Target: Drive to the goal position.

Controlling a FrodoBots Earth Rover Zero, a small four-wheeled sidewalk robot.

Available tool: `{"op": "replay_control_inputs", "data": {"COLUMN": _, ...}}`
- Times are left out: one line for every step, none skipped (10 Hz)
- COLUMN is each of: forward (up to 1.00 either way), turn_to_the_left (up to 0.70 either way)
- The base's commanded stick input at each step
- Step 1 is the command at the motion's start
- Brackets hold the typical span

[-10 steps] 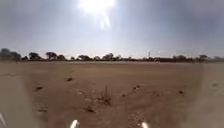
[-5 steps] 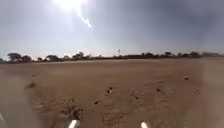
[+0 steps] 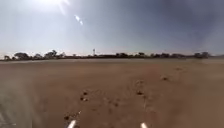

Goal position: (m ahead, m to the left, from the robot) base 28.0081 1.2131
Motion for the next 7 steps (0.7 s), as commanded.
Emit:
{"op": "replay_control_inputs", "data": {"forward": 0.70, "turn_to_the_left": 0.00}}
{"op": "replay_control_inputs", "data": {"forward": 0.70, "turn_to_the_left": 0.00}}
{"op": "replay_control_inputs", "data": {"forward": 0.70, "turn_to_the_left": 0.00}}
{"op": "replay_control_inputs", "data": {"forward": 0.70, "turn_to_the_left": 0.00}}
{"op": "replay_control_inputs", "data": {"forward": 0.70, "turn_to_the_left": 0.00}}
{"op": "replay_control_inputs", "data": {"forward": 0.70, "turn_to_the_left": 0.00}}
{"op": "replay_control_inputs", "data": {"forward": 0.70, "turn_to_the_left": 0.00}}
